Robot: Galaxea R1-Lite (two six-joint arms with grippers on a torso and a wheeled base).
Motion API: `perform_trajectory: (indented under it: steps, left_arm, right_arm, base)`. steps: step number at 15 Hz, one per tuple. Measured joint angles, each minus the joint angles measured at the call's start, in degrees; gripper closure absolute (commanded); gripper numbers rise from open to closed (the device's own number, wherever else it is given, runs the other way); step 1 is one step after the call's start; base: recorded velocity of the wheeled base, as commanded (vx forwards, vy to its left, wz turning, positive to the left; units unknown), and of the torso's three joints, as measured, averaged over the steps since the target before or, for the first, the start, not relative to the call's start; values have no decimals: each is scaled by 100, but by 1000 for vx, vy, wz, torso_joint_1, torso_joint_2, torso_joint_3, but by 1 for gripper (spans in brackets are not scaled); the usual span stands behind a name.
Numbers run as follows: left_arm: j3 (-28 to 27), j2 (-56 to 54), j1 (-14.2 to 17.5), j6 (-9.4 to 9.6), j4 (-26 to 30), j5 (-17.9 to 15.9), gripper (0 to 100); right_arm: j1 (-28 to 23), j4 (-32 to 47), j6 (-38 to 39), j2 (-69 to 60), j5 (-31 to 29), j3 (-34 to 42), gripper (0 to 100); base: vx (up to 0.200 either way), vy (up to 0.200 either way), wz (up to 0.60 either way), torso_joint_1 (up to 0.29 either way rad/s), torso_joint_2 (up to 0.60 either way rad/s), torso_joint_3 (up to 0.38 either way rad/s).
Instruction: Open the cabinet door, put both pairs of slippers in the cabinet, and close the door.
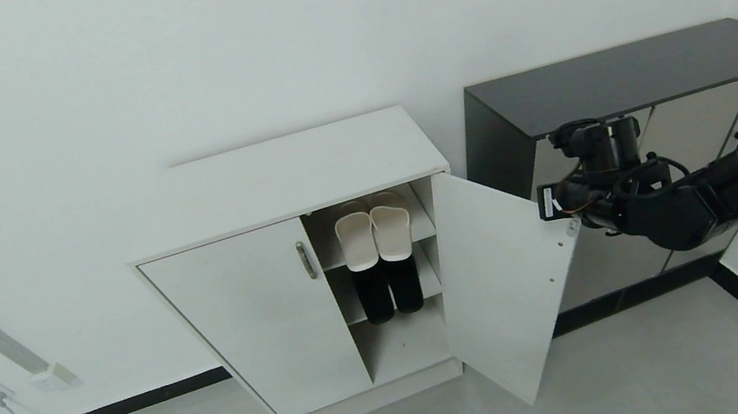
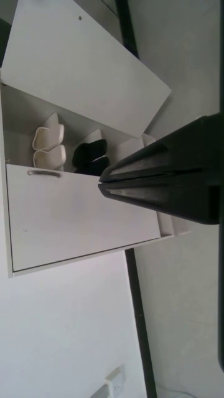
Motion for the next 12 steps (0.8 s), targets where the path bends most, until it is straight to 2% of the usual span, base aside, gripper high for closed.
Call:
perform_trajectory:
  steps: [8, 12]
  left_arm:
    - [0, 0, 0, 2, 0, -2, 100]
    - [0, 0, 0, 0, 0, 0, 100]
  right_arm:
    - [-27, 274, 5, 89, -6, -7, 100]
    - [161, 356, 88, -138, -4, 224, 100]
  base:
    - [0, 0, 0, 0, 0, 0]
    - [0, 0, 0, 0, 0, 0]
